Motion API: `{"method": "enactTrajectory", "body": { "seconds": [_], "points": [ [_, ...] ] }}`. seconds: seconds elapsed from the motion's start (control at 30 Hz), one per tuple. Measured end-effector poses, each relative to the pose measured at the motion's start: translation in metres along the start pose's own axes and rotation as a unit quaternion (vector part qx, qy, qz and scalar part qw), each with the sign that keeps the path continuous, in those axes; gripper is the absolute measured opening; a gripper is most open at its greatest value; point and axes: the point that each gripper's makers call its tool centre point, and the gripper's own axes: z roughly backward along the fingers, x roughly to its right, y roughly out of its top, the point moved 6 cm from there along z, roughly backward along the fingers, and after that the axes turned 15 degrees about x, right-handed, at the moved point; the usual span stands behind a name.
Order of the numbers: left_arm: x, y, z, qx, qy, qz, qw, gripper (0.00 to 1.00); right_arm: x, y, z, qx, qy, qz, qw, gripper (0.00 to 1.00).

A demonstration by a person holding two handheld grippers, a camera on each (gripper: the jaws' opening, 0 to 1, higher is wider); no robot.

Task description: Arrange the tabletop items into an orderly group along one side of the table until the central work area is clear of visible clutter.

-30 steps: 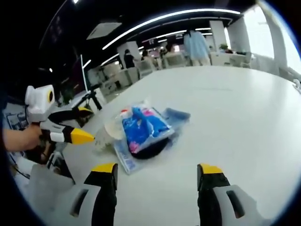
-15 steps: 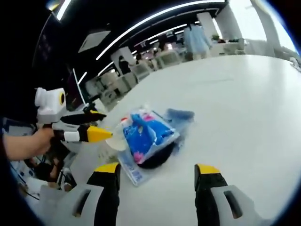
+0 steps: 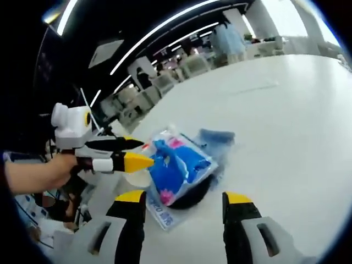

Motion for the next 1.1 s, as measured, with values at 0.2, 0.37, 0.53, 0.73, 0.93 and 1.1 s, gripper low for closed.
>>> {"method": "enactTrajectory", "body": {
  "seconds": [0.2, 0.37, 0.53, 0.73, 0.93, 1.1],
  "points": [
    [-0.004, -0.005, -0.007, -0.013, -0.001, 0.005, 0.9999, 0.54, 0.002, -0.007, -0.008, -0.011, -0.009, -0.014, 0.9998, 0.54],
    [-0.005, -0.009, -0.011, -0.024, -0.004, 0.011, 0.9996, 0.50, 0.003, -0.015, -0.012, -0.022, -0.016, -0.022, 0.9994, 0.52],
    [-0.003, -0.013, -0.014, -0.037, -0.006, 0.005, 0.9993, 0.42, 0.006, -0.018, -0.016, -0.025, -0.029, -0.028, 0.9989, 0.49],
    [0.002, -0.021, -0.014, -0.045, -0.007, 0.015, 0.9988, 0.29, 0.009, -0.025, -0.026, -0.043, -0.037, -0.028, 0.9980, 0.37],
    [0.008, -0.019, -0.010, -0.045, -0.009, 0.016, 0.9988, 0.07, 0.013, -0.022, -0.023, -0.041, -0.042, -0.022, 0.9981, 0.06],
    [0.011, -0.020, -0.004, -0.047, -0.004, 0.039, 0.9981, 0.01, 0.015, -0.020, -0.016, -0.040, -0.048, -0.004, 0.9980, 0.01]
  ]
}}
